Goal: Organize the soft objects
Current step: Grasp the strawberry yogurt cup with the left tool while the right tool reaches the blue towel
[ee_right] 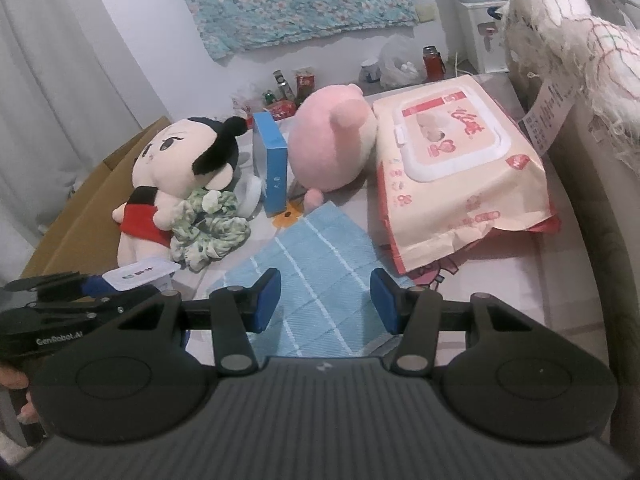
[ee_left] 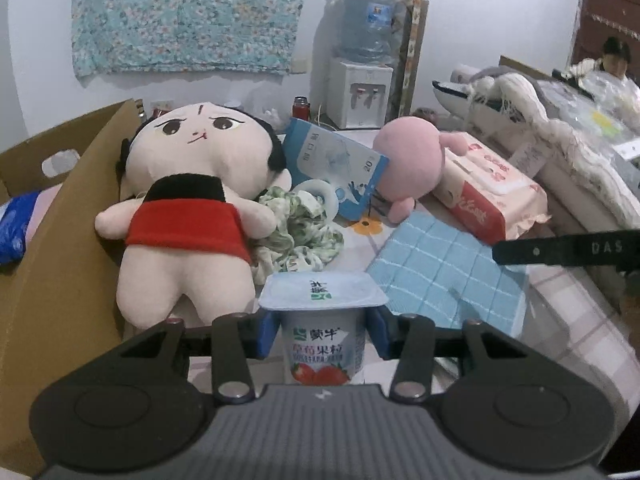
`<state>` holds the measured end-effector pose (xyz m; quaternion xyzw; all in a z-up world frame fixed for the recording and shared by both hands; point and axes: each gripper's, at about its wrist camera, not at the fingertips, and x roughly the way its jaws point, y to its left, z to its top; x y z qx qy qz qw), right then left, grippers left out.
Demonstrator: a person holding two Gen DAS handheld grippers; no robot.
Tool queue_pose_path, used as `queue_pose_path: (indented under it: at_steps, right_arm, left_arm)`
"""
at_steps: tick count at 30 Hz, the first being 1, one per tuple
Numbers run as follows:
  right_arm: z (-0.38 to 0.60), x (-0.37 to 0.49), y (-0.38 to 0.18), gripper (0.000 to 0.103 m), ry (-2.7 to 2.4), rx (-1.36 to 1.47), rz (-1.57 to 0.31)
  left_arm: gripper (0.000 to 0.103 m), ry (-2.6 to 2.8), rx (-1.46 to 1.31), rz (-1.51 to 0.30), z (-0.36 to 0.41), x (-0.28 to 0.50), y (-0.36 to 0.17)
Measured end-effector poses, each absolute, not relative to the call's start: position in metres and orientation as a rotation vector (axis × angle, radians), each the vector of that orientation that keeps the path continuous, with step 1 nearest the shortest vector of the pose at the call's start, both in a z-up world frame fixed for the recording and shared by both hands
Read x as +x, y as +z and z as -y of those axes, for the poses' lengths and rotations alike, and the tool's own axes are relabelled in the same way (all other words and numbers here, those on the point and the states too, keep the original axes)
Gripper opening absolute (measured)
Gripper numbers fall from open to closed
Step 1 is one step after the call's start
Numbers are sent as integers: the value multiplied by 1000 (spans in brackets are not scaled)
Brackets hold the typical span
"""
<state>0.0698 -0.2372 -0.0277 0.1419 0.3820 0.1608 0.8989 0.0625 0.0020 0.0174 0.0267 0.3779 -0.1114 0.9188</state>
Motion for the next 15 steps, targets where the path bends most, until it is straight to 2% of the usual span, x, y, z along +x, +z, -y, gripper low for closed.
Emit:
queue_pose_path:
  at_steps: [12,15]
  right_arm:
    - [235,69,-31,49,318,240,-775]
    - [233,71,-32,49,328,239,-780]
  left_arm:
    - [47,-229,-42,-702,-11,72,-1]
    - [47,-232,-134,-752,-19,76,-18]
